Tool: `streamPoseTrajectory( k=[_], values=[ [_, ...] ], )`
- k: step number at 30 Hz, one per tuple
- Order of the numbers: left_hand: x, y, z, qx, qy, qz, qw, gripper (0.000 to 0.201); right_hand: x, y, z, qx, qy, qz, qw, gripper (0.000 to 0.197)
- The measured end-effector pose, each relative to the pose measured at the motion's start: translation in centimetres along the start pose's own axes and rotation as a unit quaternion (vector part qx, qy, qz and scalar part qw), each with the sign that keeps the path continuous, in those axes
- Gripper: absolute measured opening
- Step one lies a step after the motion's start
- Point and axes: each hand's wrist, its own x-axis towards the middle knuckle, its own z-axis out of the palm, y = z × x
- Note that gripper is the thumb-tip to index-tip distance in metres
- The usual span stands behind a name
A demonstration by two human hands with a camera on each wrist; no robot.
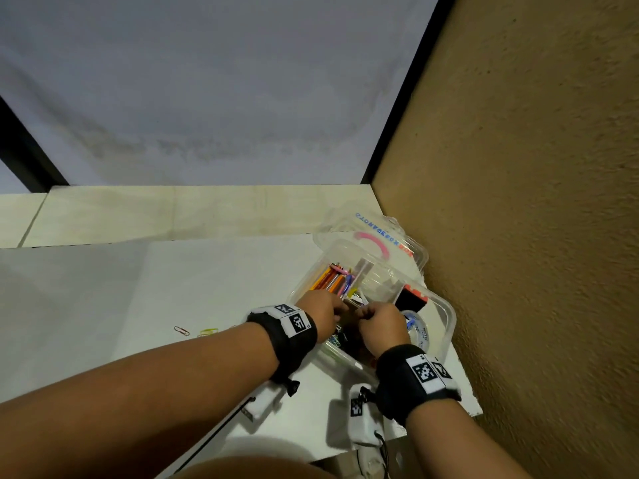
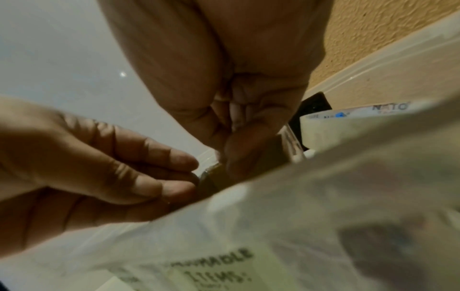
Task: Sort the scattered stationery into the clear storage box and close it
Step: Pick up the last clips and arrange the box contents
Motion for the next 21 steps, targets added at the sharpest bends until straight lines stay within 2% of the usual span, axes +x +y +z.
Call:
streamPoseTrajectory(
  k=[5, 10, 15, 18, 21],
  values=[
    [-0.9, -1.6, -0.7, -0.076, 0.053, -0.018, 0.996, 0.024, 0.2, -2.0, 0.3, 0.027, 0.046, -0.041, 0.998, 0.016],
    [-2.5, -5.7, -3.9, -0.111, 0.122, -0.052, 0.985, 0.009, -0.1, -5.5, 2.7, 0.028, 0.027, -0.114, 0.993, 0.013],
    [-4.1, -11.9, -6.3, -0.097, 0.176, -0.121, 0.972, 0.011, -0.6, -9.7, 6.9, 0.03, -0.025, -0.194, 0.98, 0.017],
    [-5.1, -16.4, -6.7, -0.012, 0.133, -0.17, 0.976, 0.024, -0.9, -10.9, 10.3, -0.016, -0.09, -0.235, 0.968, 0.02],
    [-6.2, -20.4, -6.2, 0.081, 0.067, -0.206, 0.973, 0.043, -0.8, -10.5, 14.0, -0.124, -0.183, -0.243, 0.945, 0.026]
  ],
)
